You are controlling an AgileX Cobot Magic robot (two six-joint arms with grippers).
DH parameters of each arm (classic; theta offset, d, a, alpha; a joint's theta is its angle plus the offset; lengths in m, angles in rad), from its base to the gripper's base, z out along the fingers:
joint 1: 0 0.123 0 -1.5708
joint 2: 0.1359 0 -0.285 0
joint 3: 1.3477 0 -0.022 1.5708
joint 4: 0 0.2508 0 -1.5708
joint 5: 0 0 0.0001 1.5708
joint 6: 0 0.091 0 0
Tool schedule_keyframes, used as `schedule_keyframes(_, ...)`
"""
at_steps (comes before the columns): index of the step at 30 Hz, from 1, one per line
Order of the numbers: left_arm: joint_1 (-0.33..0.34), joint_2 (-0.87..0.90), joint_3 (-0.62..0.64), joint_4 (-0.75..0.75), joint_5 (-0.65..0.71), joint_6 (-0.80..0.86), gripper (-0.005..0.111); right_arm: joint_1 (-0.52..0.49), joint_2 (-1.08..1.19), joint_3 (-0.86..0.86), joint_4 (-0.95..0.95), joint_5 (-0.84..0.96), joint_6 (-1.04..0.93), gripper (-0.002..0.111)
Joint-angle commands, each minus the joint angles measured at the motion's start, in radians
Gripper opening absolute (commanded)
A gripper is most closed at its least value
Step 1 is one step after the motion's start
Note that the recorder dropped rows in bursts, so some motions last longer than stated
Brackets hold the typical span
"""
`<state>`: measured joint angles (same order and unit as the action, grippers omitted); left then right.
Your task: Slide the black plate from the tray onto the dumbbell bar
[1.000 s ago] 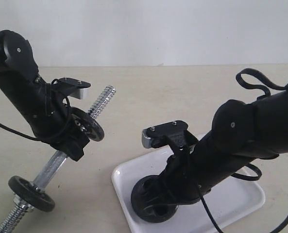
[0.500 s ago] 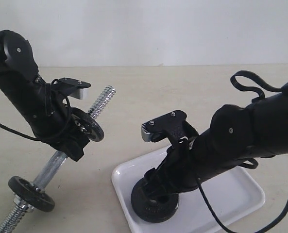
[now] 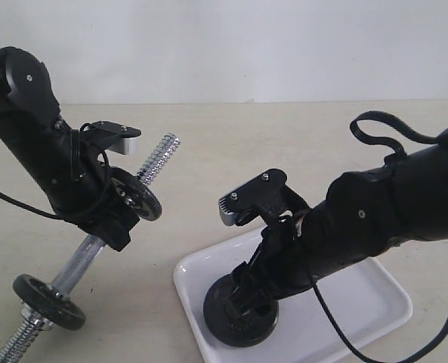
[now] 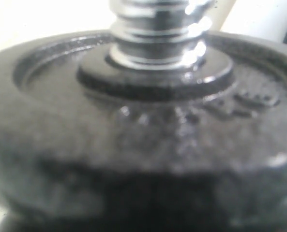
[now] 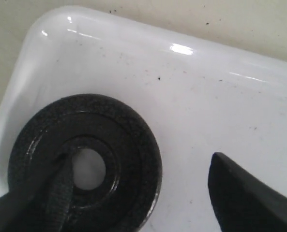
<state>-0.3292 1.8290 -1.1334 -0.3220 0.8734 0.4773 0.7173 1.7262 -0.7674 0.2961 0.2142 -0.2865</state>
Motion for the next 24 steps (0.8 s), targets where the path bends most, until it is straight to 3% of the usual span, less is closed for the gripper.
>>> schedule_keyframes(1, -0.006, -0.059, -0.024, -0.060, 0.015, -0.001, 0.004, 0.000, 0.053, -0.002, -0.016, -0.002, -0.001, 0.069)
schedule_keyframes(12, -0.006, -0.059, -0.024, -0.060, 0.021, -0.001, 0.004, -0.014, 0.110, -0.002, -0.070, -0.014, 0.002, 0.069)
schedule_keyframes(19, -0.006, -0.059, -0.024, -0.060, 0.019, 0.003, 0.004, -0.135, 0.110, -0.002, -0.290, 0.068, 0.173, 0.069)
schedule_keyframes(24, -0.006, -0.059, -0.024, -0.060, 0.015, 0.003, 0.004, -0.187, 0.110, -0.002, -0.308, 0.114, 0.207, 0.069)
